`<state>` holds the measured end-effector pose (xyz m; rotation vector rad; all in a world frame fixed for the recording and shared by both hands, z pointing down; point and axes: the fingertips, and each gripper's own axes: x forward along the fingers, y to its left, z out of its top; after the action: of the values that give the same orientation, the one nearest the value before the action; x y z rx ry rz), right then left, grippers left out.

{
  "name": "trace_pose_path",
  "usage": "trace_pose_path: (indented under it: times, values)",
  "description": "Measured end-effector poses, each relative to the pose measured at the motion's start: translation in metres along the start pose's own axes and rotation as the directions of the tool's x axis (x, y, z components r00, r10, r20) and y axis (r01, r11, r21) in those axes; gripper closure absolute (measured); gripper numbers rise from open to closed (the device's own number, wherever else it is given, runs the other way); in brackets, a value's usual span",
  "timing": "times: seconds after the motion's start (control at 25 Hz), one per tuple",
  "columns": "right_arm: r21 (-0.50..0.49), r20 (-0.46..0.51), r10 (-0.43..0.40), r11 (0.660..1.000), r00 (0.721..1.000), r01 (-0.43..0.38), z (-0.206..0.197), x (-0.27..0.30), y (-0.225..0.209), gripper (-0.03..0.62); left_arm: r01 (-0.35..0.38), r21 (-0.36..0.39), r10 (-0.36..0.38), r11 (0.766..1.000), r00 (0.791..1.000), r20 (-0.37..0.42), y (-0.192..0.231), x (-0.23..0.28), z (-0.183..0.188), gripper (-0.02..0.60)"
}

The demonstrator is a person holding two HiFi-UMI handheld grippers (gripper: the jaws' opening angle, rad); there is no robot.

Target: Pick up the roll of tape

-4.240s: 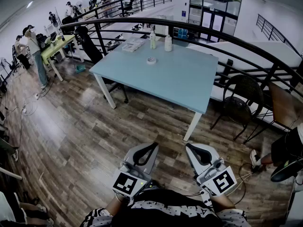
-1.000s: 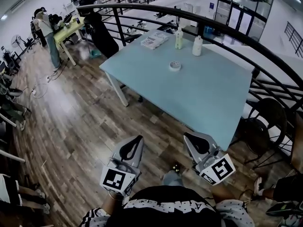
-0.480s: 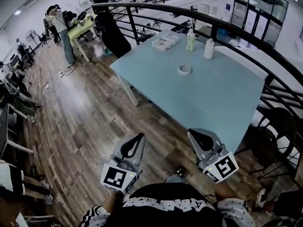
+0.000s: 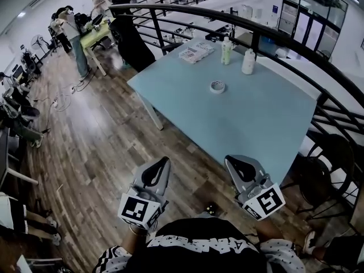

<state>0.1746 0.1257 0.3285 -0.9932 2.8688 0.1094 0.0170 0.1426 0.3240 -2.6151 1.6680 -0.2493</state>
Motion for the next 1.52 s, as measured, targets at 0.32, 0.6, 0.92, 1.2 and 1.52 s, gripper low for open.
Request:
trace_pose_path:
  times: [0.32,0.6,0.92,1.2,1.52]
  values:
    - [0.003,0.001,0.002,1.0,1.0,-0.002,-0.005,0.005,-0.034,0.589,-0.02,-0.01,0.02,1.0,0.999,-0.032,-0.001,0.026,-0.003,0.581]
    - [0.017,-0.006,0.009,1.0,1.0,-0.008,-0.011,0.0,-0.046,0.589,-0.014,0.004,0.014,1.0,1.0,0.006,-0.01,0.039,-0.001,0.581]
    - [0.029,-0.029,0.007,1.0,1.0,-0.006,-0.029,0.019,-0.066,0.589,-0.036,-0.017,0.037,0.999,0.999,0.011,0.011,0.062,-0.02,0.581]
    - [0.004,-0.039,0.02,1.0,0.999,-0.019,-0.028,0.065,-0.081,0.589,-0.04,-0.071,0.04,0.997,0.999,-0.001,0.049,0.091,-0.021,0.581]
    - [-0.007,-0.055,-0.019,1.0,0.998,0.019,-0.034,0.11,-0.117,0.589,0.01,-0.056,-0.008,0.998,1.0,0.024,0.087,0.151,-0.018,0.581]
